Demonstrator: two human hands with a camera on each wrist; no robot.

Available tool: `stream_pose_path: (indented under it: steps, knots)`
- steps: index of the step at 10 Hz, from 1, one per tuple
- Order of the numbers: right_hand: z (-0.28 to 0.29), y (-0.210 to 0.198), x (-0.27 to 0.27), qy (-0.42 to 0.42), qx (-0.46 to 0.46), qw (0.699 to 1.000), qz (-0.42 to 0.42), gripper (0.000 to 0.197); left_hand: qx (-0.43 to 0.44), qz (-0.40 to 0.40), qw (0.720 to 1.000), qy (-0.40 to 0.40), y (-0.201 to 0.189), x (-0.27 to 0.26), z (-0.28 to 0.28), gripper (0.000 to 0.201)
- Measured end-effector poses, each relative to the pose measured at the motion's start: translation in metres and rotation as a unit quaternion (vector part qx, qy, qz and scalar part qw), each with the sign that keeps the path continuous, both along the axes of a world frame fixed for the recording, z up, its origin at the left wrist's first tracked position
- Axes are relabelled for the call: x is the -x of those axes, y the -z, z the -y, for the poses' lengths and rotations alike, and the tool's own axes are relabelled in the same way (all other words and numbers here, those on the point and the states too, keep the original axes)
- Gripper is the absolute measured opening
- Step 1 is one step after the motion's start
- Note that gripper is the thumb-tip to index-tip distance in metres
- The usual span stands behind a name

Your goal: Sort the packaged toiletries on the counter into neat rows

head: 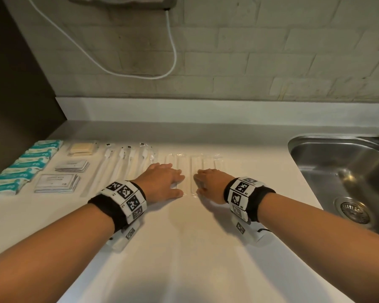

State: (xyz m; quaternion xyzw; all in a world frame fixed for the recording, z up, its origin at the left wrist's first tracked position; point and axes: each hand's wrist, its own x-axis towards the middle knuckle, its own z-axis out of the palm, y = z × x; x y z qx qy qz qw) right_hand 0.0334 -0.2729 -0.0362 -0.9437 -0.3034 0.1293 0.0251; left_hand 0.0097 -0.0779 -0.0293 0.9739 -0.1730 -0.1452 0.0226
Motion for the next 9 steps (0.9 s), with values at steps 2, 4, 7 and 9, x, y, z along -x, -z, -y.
stream_pose_path:
  steps: [2, 4, 7, 9]
  knots:
    - [-0.001, 0.002, -0.001, 0.007, -0.020, 1.000, -0.017, 0.016, -0.010, -0.013, 1.000, 0.003, -0.007, 0.000, 0.001, 0.062]
    - [-0.002, -0.001, -0.001, 0.016, -0.027, 0.999, -0.030, 0.015, -0.013, -0.021, 1.000, 0.004, -0.008, 0.000, 0.002, 0.060]
    - [-0.004, -0.004, 0.003, 0.037, -0.036, 0.998, -0.023, 0.014, 0.027, -0.024, 0.999, -0.014, -0.010, -0.002, -0.001, 0.070]
    - [-0.005, -0.004, -0.001, 0.072, -0.056, 0.995, -0.030, 0.041, 0.046, -0.027, 0.998, -0.027, -0.009, -0.012, 0.001, 0.066]
